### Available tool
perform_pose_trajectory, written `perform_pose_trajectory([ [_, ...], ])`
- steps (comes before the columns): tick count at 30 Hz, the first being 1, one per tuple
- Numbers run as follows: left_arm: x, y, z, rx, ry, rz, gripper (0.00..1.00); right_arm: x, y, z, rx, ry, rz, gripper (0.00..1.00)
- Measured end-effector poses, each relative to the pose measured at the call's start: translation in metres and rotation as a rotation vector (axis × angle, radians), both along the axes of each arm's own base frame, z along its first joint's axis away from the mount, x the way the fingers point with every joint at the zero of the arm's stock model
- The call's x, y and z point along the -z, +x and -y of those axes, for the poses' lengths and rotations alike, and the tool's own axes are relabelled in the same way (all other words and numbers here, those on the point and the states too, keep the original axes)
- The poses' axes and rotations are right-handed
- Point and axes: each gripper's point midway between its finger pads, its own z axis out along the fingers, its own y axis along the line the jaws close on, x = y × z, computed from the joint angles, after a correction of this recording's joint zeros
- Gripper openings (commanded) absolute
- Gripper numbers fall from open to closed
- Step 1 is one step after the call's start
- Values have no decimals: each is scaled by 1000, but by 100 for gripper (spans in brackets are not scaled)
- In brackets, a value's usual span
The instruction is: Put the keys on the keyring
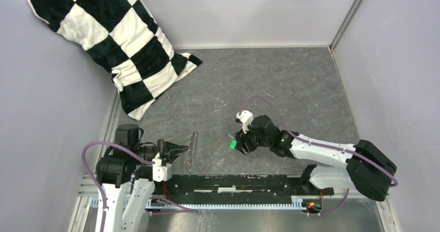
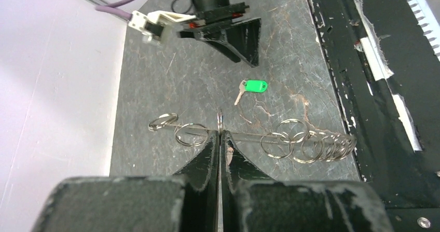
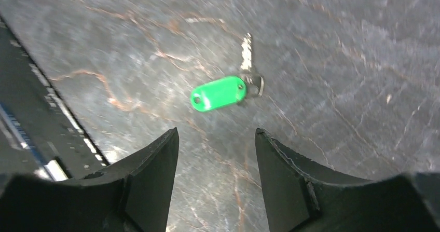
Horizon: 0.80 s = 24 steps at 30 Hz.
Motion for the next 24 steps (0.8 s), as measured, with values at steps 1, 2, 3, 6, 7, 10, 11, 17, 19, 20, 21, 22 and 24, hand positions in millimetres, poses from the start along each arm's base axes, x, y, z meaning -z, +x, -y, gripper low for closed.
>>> perform_pose_trajectory([
  [1,1,2,0,-7,-5,-2,2,10,1,5,21,-28,-11,61],
  [2,2,4,0,-13,-10,-2,2,19,3,11,40,-55,-20,59],
  [3,2,5,0,-18,-12,-1,2,25,4,14,51,-71,-28,58],
  [6,-1,9,0,-28,-21,6,2,34,14,20,98,-79,-51,53],
  [7,-2,9,0,-30,-24,7,2,35,19,20,118,-64,-64,52],
  [10,-4,10,0,-35,-29,17,2,40,30,19,170,-21,-111,49],
  [11,-4,10,1,-35,-30,25,2,42,31,18,178,-11,-129,49],
  [17,-1,8,0,-38,-29,35,2,40,26,0,170,76,-207,48],
  [19,-1,8,0,-40,-28,36,2,38,27,-3,171,95,-211,47],
  [20,-1,8,-1,-42,-27,38,2,36,27,-4,172,103,-210,46],
  [21,-1,8,-1,-45,-25,40,2,36,28,-5,172,107,-209,45],
  [22,-1,8,-1,-48,-23,42,2,35,28,-5,173,111,-207,44],
  [24,-1,8,-2,-51,-21,48,2,34,29,-6,174,114,-202,43],
])
